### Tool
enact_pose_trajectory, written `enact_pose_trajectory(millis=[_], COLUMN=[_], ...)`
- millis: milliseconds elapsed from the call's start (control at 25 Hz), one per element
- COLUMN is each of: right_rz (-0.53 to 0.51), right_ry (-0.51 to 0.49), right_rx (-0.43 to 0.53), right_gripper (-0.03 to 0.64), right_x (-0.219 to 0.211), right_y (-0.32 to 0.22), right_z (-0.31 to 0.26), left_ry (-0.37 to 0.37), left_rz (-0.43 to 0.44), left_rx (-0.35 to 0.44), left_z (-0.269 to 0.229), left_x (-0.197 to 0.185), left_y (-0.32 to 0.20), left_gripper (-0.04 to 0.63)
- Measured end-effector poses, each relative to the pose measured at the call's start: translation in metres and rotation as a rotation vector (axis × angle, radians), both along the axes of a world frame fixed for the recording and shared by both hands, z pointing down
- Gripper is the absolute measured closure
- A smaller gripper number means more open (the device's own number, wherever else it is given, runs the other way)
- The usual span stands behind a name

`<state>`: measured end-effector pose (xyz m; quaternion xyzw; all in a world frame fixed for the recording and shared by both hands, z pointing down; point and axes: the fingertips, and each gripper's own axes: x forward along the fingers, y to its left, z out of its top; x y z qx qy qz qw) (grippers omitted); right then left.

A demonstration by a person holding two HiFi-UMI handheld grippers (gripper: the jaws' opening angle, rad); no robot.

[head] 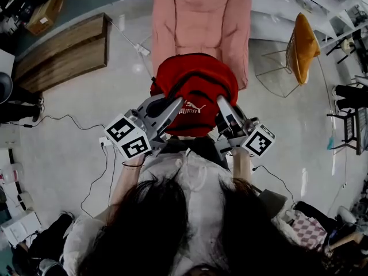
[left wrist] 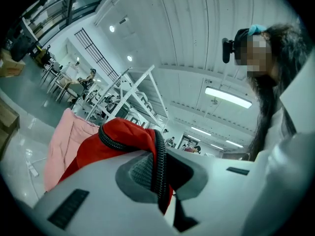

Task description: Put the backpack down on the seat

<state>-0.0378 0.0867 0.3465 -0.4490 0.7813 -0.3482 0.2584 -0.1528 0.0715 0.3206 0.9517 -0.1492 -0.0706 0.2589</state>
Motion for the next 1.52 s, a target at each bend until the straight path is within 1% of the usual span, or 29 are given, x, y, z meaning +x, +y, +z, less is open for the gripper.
enact_pose_trajectory(millis=[200,320,440,520,600,800,880,1000,1120,1200,1320,1400,1520], right_rz=[-0.003,-0.01,-0.041,-0.069,-0.1,-0.208,-0.243,-0.278,-0.309,-0.329,-0.357,-0.376,-0.392], right_ry=[-0.006,0.018,0.03,0.042,0.06,0.053,0.068,0.095,0.115,0.122,0.13,0.152,0.17], right_rx=[0.008,-0.003,-0.019,-0.033,-0.052,-0.087,-0.095,-0.109,-0.127,-0.156,-0.214,-0.262,-0.336], right_gripper=[0.565,0.565,0.565,0.565,0.565,0.565,0.565,0.565,0.565,0.565,0.565,0.565,0.565], right_x=[0.026,0.042,0.06,0.072,0.084,0.109,0.117,0.125,0.131,0.14,0.15,0.151,0.152], right_y=[-0.024,-0.053,-0.087,-0.111,-0.135,-0.197,-0.224,-0.256,-0.281,-0.309,-0.35,-0.367,-0.388], right_z=[-0.004,0.001,0.01,0.02,0.029,0.042,0.048,0.057,0.071,0.09,0.133,0.164,0.208], left_ry=[-0.001,-0.004,-0.022,-0.04,-0.057,-0.098,-0.12,-0.141,-0.177,-0.195,-0.225,-0.269,-0.32], left_rz=[0.004,-0.01,-0.03,-0.066,-0.114,-0.214,-0.251,-0.289,-0.31,-0.314,-0.315,-0.313,-0.307], left_rx=[0.01,-0.002,-0.005,-0.017,-0.044,-0.103,-0.124,-0.154,-0.178,-0.213,-0.311,-0.375,-0.446], left_z=[-0.004,0.002,0.011,0.022,0.032,0.046,0.053,0.065,0.08,0.1,0.145,0.177,0.22], left_x=[0.027,0.04,0.058,0.07,0.082,0.109,0.117,0.123,0.13,0.139,0.149,0.15,0.153], left_y=[-0.017,-0.04,-0.067,-0.088,-0.111,-0.165,-0.19,-0.221,-0.247,-0.274,-0.315,-0.331,-0.351], left_gripper=[0.563,0.563,0.563,0.563,0.563,0.563,0.563,0.563,0.563,0.563,0.563,0.563,0.563])
